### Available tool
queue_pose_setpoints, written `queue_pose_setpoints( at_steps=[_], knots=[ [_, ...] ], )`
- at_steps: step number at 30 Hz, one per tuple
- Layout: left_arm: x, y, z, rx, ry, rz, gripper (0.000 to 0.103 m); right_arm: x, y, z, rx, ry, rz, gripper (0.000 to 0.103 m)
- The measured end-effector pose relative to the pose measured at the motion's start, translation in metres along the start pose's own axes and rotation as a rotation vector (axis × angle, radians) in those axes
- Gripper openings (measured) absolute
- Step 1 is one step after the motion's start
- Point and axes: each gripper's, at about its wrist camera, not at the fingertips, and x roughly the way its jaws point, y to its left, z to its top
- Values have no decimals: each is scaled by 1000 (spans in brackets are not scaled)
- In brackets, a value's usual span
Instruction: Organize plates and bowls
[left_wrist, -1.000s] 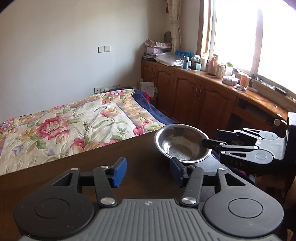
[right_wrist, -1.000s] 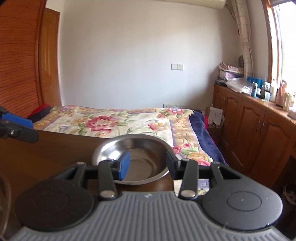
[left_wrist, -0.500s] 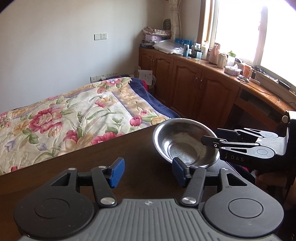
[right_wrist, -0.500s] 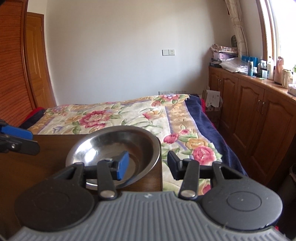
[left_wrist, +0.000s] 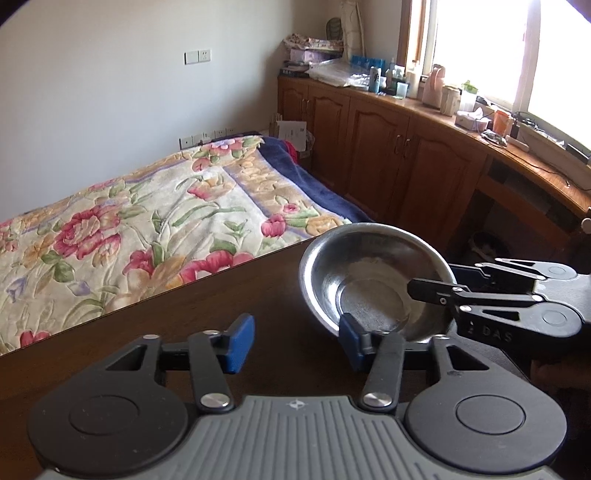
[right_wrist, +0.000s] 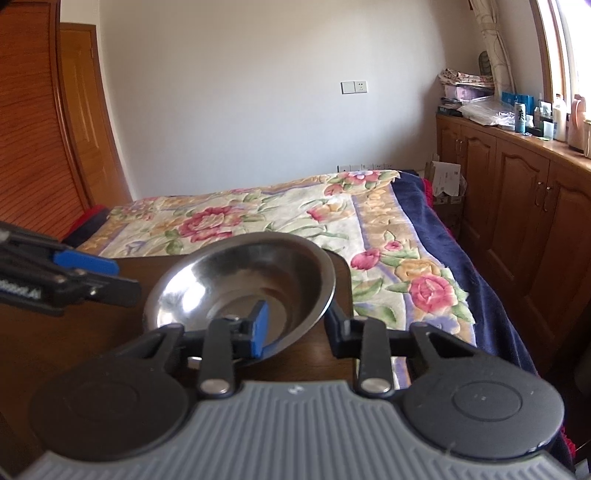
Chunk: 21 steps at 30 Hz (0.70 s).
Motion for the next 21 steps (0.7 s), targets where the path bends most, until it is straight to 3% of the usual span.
queue_pose_setpoints(
  at_steps=[8,15,21],
  knots=[
    [12,10,4,-51,44,-32,38,0,6,1,-9,15,25,29],
    [16,12,-1,-60,76,-53,18,-1,14,1,-24,29,56,27],
    [8,12,-1,-56,75,-41,15,-3,14,2,-10,37,66,21]
  ],
)
